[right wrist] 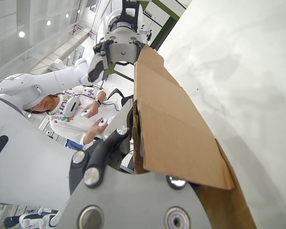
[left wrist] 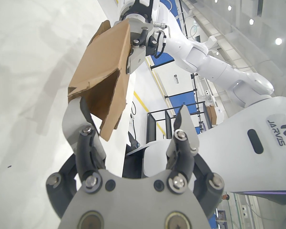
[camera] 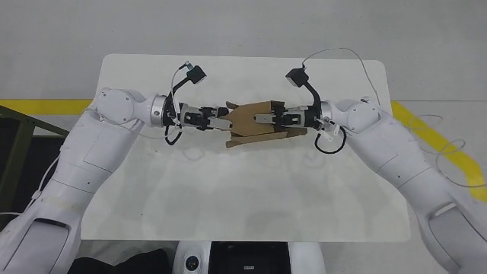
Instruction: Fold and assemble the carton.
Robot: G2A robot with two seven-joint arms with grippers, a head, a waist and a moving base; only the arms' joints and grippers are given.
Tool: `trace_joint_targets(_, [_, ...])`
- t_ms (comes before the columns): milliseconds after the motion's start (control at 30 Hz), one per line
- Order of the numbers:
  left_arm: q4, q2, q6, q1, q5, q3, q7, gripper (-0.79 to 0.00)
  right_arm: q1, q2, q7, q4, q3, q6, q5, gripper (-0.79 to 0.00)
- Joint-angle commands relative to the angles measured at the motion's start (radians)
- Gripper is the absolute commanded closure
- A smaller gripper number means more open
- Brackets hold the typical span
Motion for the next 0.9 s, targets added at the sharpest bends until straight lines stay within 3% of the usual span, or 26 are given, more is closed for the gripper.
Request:
trace_joint_targets(0, [-0.002, 0.001, 0.019, 0.003, -0.038, -0.009, -0.016, -0.785, 0.001, -0.001, -0.003, 0.006, 0.000, -0.003, -0.002, 0.000])
trace_joint_targets(467, [-0.035, -0.001, 0.165, 0.019, -0.244, -0.054, -0.088, -0.785, 0.004, -0.020, -0.038, 0.056, 0.019, -0.038, -0.032, 0.000])
trace_joint_targets(867, [-0.074, -0.023, 0.157, 0.015, -0.219, -0.009, -0.078, -0.785, -0.008, -0.044, -0.052, 0.048, 0.038, -0.039, -0.067, 0.000])
